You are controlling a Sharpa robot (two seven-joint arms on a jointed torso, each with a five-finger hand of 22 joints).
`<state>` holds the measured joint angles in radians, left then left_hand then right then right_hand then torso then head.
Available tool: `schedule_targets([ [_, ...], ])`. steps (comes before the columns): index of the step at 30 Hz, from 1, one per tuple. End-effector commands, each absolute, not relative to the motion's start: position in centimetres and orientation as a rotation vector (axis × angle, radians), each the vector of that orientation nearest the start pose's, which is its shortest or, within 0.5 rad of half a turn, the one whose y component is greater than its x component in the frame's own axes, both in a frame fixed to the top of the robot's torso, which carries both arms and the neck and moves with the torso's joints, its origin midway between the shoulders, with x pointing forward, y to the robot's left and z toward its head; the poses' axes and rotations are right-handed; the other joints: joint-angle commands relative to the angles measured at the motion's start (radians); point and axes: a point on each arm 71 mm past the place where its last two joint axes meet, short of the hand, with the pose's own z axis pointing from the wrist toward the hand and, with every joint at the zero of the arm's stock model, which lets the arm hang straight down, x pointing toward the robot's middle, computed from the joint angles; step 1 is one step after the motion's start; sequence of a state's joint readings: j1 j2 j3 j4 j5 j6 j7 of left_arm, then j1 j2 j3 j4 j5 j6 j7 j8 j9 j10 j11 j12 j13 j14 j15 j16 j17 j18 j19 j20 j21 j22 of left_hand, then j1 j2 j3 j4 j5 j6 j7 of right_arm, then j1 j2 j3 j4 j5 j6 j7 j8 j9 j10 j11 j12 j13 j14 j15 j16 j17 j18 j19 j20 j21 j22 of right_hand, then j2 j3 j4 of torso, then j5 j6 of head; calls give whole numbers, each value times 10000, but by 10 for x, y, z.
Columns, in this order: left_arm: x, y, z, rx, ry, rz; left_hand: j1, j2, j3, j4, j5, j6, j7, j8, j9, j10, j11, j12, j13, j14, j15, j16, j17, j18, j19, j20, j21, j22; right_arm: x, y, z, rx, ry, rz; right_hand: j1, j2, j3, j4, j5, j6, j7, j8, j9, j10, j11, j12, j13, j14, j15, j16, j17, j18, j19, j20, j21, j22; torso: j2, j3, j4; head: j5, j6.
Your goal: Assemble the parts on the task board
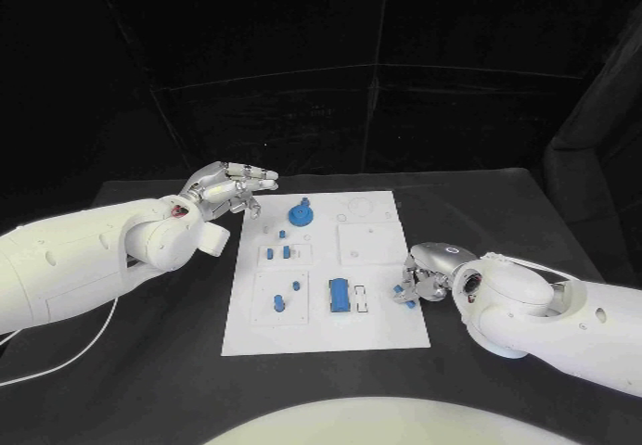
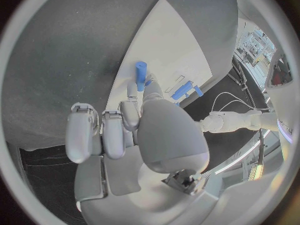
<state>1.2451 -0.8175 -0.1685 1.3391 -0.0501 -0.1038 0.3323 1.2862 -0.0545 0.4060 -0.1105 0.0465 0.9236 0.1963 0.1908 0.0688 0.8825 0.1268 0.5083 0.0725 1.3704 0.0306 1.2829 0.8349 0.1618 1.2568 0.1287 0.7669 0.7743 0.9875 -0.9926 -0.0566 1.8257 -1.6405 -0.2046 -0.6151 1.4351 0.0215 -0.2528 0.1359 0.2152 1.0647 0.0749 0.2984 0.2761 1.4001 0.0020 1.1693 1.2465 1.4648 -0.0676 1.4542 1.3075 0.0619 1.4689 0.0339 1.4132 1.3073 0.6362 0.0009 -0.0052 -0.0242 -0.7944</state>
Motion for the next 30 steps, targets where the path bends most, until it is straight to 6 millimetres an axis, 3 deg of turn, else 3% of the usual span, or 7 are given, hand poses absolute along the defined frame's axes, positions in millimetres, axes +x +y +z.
schedule_targets([
  [1, 508, 243, -214, -10606, 16222, -14916, -49, -21, -8, -27, 28, -43, 8, 53, -2, -54, -28, 64, -13, -54, 16, 32, -15, 133, -87, 8, -37, -13, 378, -210, -272, -1450, 20344, 1978, 433, 307, 198, -191, 171, 34, -43, -70, -57, 1, -114, -22, 19, 649, -90, -39, 589, -98, 97, -8, -18, 475, 2, 2, -3, 10, 8],
  [5, 508, 244, -214, -10611, 16223, -14911, -49, -21, -8, -27, 28, -43, 8, 53, -2, -54, -28, 64, -13, -54, 16, 32, -15, 133, -87, 8, -37, -13, 377, -207, -269, -886, 19913, 2442, 449, 530, 414, -137, 662, 107, -77, -138, -81, 28, -156, 5, 54, 662, -115, -16, 637, -107, 124, -41, 11, 516, 0, 5, -17, 28, 32],
  [6, 508, 244, -214, -10611, 16224, -14914, -49, -21, -8, -27, 28, -43, 8, 53, -2, -54, -28, 64, -13, -54, 16, 32, -15, 133, -87, 8, -37, -13, 377, -207, -267, -608, 19768, 2659, 413, 584, 509, -73, 1146, 208, -132, -138, -78, 96, -206, 116, 144, 689, -150, 50, 746, -123, 166, -74, 72, 595, 3, 6, -15, 31, 32],
  [9, 508, 244, -214, -10613, 16224, -14912, -51, -21, -13, -30, 28, -48, 8, 58, -2, -62, -27, 70, -15, -57, 16, 34, -23, 133, -88, 8, -39, -14, 376, -206, -264, 228, 19454, 3242, 381, 591, 626, -13, 1459, 287, -183, -157, -78, 156, -241, 211, 225, 712, -191, 109, 842, -138, 201, -117, 120, 657, 5, 6, -13, 35, 35],
  [18, 508, 244, -214, -10613, 16224, -14915, -51, -21, -13, -30, 28, -48, 8, 58, -2, -62, -27, 70, -15, -57, 16, 34, -23, 133, -88, 8, -39, -14, 371, -203, -253, 2341, 18569, 5133, 260, 474, 881, 156, 2006, 340, -206, -269, -97, 231, -262, 309, 325, 740, -224, 190, 977, -154, 242, -163, 169, 718, 9, 3, 2, 33, 41],
  [30, 507, 245, -214, -10622, 16240, -14914, -51, -21, -13, -30, 28, -48, 8, 58, -2, -62, -27, 70, -15, -57, 16, 34, -23, 133, -88, 8, -39, -14, 369, -189, -255, 3497, 18941, 6105, 223, 301, 1030, 226, 2224, 366, -210, -342, -106, 238, -265, 306, 343, 744, -227, 205, 1004, -151, 243, -166, 163, 712, 7, -6, -14, 66, 3],
])
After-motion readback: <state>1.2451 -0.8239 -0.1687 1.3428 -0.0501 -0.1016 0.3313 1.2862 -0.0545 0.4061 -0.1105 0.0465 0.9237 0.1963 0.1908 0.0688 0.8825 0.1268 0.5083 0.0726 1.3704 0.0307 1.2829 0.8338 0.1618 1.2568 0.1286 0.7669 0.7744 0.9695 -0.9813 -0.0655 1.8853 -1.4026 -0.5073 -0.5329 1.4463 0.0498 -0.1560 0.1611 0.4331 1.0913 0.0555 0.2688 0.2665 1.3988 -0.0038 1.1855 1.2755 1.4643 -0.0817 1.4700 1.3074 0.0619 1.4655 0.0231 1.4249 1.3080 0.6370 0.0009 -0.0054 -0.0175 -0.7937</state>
